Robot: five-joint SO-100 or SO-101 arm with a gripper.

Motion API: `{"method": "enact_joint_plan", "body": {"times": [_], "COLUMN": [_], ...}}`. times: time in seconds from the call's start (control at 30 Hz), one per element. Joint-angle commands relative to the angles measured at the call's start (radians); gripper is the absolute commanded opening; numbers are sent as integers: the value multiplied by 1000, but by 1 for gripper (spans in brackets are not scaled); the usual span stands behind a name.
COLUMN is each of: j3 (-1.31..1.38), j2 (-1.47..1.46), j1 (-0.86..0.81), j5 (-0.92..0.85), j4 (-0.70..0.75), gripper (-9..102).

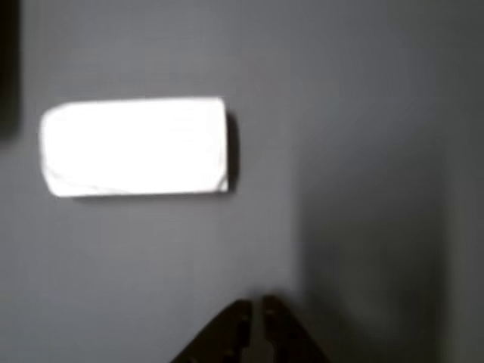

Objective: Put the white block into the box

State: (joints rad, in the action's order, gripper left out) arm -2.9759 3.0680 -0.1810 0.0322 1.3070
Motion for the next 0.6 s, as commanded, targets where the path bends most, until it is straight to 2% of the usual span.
{"method": "enact_joint_plan", "body": {"times": [0.0,0.2,0.57], "j3": [130,192,354], "j2": [-75,-176,-460], "j1": [-2,2,11], "j5": [25,57,123], "j4": [2,-103,-127], "gripper": [-2,-2,-2]}}
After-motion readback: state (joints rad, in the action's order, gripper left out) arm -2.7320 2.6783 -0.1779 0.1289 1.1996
